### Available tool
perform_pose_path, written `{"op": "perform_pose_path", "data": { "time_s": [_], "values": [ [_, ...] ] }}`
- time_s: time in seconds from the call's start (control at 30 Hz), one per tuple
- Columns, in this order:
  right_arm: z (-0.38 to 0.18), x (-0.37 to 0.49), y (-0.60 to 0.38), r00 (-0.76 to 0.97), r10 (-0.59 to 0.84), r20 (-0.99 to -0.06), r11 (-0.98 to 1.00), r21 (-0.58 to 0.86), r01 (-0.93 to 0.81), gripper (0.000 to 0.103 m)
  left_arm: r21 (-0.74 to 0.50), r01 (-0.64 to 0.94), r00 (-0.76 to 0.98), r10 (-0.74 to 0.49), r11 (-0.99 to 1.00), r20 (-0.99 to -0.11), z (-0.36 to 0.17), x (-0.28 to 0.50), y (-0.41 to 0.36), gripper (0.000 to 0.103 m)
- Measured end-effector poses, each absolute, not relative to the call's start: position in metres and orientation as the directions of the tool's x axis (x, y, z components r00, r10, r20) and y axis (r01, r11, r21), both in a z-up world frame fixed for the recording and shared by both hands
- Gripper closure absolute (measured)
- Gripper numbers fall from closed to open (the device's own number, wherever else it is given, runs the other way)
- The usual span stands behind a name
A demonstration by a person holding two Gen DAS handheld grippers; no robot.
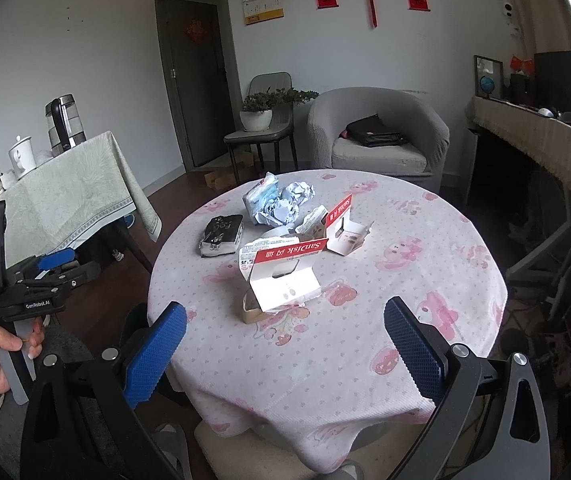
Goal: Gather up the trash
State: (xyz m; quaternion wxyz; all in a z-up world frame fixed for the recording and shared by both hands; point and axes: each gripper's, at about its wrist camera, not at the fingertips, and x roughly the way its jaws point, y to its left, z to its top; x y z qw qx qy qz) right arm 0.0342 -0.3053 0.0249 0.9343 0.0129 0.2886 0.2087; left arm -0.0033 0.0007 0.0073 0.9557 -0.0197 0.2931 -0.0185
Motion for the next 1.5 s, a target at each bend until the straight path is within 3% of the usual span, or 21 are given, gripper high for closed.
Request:
{"op": "perform_pose_path", "data": {
  "time_s": [0.17, 0.3, 0.53, 1.03, 1.5],
  "values": [
    [0.029, 0.049, -0.309, 0.732, 0.440, -0.520, 0.894, 0.177, -0.411, 0.003, -0.051, 0.042, 0.824, -0.063, 0.998, -0.563, 0.012, 0.002, 0.001, 0.005],
    [0.030, 0.060, -0.308, 0.714, 0.474, -0.515, 0.875, 0.187, -0.446, 0.003, -0.048, 0.063, 0.821, -0.079, 0.997, -0.565, 0.017, 0.008, -0.002, 0.013],
    [0.026, 0.083, -0.294, 0.673, 0.499, -0.546, 0.851, 0.165, -0.498, 0.003, -0.060, 0.103, 0.818, -0.119, 0.993, -0.563, 0.021, 0.025, -0.013, 0.015],
    [-0.001, 0.129, -0.282, 0.571, 0.549, -0.610, 0.799, 0.183, -0.573, 0.003, -0.202, 0.181, 0.719, -0.270, 0.962, -0.641, 0.000, 0.101, -0.049, 0.026],
    [-0.013, 0.155, -0.274, 0.529, 0.564, -0.634, 0.776, 0.189, -0.602, 0.003, -0.198, 0.091, 0.637, -0.210, 0.976, -0.742, -0.026, 0.169, -0.068, 0.028]
  ]
}}
